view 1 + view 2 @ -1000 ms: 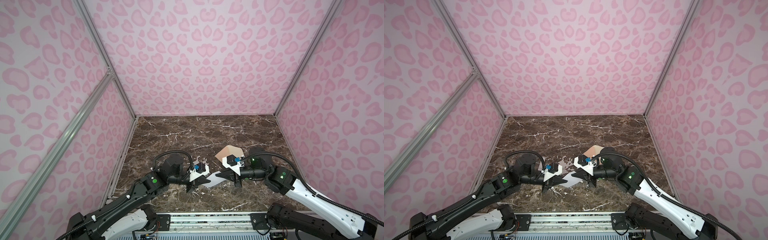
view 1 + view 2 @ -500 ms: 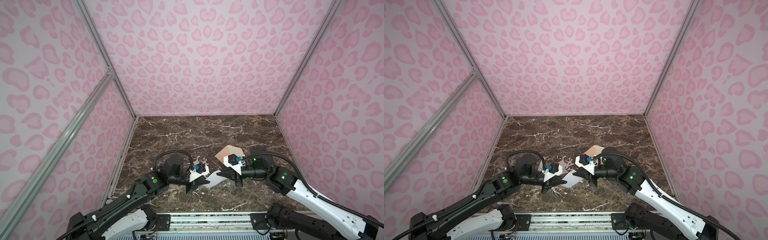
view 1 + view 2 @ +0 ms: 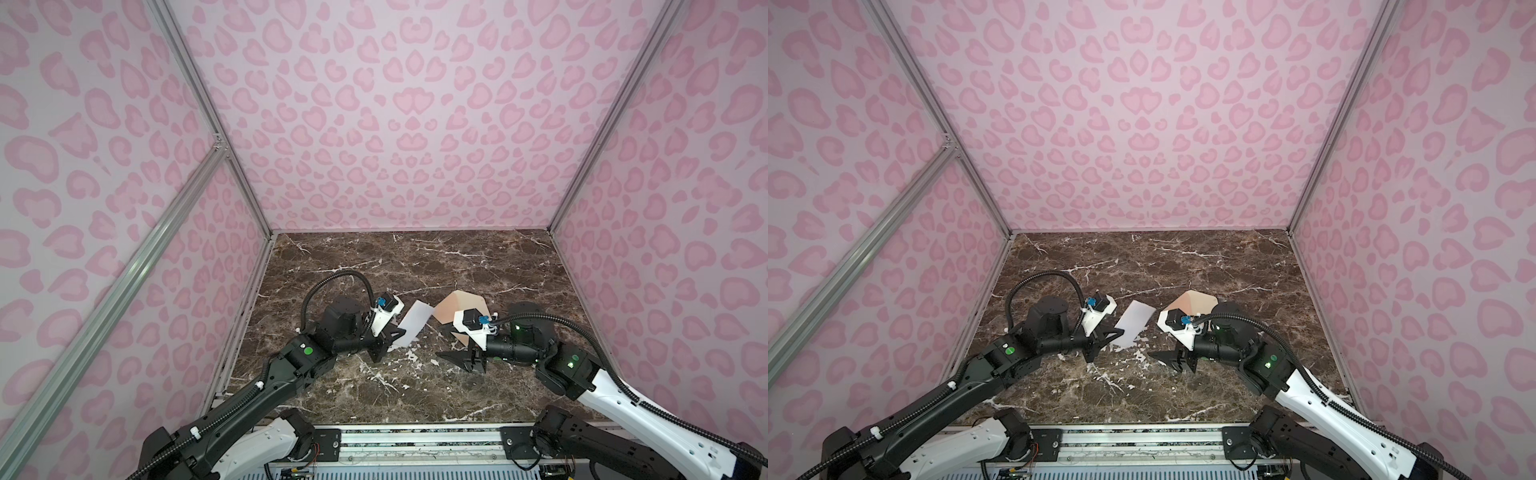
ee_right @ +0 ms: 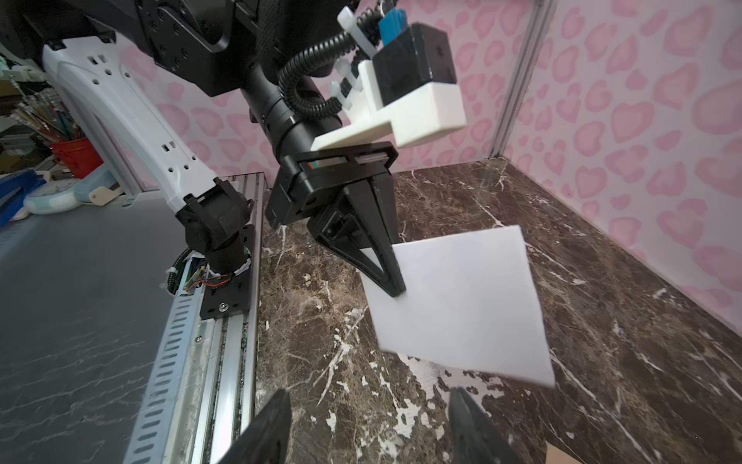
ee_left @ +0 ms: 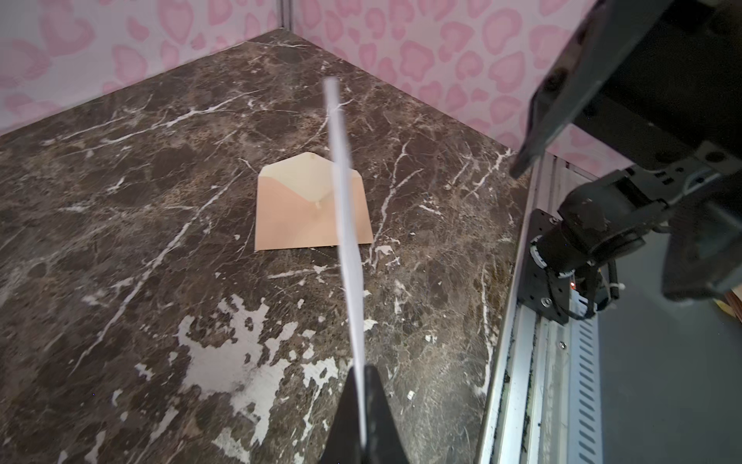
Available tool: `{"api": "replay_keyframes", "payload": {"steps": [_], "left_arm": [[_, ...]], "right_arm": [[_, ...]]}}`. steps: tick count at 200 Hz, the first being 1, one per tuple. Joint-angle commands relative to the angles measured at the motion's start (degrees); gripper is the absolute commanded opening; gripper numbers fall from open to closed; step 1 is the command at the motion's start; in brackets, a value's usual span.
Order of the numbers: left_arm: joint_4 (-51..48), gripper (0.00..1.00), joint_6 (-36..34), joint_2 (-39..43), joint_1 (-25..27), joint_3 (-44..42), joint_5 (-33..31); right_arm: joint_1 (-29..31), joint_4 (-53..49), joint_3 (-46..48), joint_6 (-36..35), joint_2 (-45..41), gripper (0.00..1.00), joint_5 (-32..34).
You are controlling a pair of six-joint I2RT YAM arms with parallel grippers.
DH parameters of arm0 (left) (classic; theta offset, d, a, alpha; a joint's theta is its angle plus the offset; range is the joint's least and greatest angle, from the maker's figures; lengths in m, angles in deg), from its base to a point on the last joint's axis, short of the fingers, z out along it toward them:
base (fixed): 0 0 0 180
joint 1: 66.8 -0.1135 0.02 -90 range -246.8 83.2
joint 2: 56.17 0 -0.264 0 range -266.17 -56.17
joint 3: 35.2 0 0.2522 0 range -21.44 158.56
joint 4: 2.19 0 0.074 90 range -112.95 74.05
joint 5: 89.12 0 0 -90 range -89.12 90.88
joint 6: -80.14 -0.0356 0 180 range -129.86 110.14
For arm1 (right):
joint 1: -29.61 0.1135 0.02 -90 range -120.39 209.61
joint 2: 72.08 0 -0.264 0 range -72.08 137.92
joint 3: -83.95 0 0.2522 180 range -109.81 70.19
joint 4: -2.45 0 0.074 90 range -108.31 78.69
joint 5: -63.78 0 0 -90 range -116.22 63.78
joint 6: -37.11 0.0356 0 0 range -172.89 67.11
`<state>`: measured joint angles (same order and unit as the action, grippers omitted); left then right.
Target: Place the letter into the envelope and seal it
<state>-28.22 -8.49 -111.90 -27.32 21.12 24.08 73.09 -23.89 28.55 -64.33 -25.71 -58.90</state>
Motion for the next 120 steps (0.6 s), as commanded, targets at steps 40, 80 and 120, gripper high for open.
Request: {"api": "replay_keyframes", "payload": {"steps": [40, 80, 120], "left_arm": [[1.3, 0.03, 7.4, -1.5, -3.3, 1.8, -2.4], [3.3, 0.03, 13.1, -4.2, -5.5, 2.2, -5.8], [5.2, 0.03, 17.6, -7.3, -7.0, 2.4, -9.6]], "right_arm": [[-0.3, 9.7, 5.5, 3.0, -3.8, 0.65, 11.9], [-0.3, 17.4, 11.3, 5.2, -6.6, 0.64, 13.9], [0.3, 23.7, 17.1, 9.6, -8.8, 0.63, 14.8]]}}
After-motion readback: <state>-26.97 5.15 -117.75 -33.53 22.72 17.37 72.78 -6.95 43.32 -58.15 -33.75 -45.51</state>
